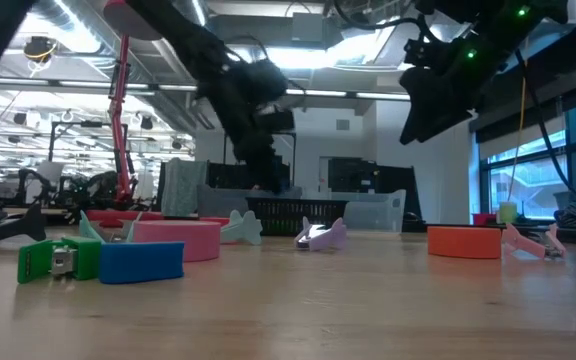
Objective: Pick and place Stapler, Stapler remover, tape
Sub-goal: Put the left blue stapler into the black bin
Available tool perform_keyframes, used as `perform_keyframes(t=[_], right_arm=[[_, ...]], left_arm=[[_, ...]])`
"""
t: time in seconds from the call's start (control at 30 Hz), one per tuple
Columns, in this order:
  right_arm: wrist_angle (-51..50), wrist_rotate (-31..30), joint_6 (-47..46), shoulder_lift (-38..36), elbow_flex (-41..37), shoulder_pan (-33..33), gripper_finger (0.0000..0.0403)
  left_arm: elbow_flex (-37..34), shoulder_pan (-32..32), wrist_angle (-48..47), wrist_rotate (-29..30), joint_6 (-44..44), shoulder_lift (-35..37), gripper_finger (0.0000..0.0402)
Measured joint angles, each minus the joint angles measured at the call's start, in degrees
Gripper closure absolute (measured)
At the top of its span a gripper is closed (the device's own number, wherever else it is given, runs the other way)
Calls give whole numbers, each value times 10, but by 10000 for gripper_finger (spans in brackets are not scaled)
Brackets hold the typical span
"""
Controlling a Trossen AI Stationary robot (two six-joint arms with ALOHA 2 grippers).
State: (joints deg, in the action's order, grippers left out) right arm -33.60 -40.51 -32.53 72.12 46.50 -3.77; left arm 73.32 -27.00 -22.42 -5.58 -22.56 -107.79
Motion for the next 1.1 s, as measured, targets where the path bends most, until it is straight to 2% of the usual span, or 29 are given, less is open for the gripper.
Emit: perform_keyframes(t=[0.2,0.33,0.43,0.93,1.0,1.1], right_arm=[[-10,0,0,0,0,0,139],[-12,0,2,0,0,0,139],[-11,0,2,0,0,0,139],[-11,0,2,0,0,0,139],[-11,0,3,0,0,0,139],[-11,0,4,0,0,0,139]], left_arm=[[64,3,-29,-2,-15,-66,341],[81,13,-37,-10,-22,-85,341],[82,19,-38,-30,-27,-87,341],[83,29,-35,-30,-28,-123,340],[83,29,-29,-21,-21,-124,319],[83,30,-13,12,-13,-124,257]])
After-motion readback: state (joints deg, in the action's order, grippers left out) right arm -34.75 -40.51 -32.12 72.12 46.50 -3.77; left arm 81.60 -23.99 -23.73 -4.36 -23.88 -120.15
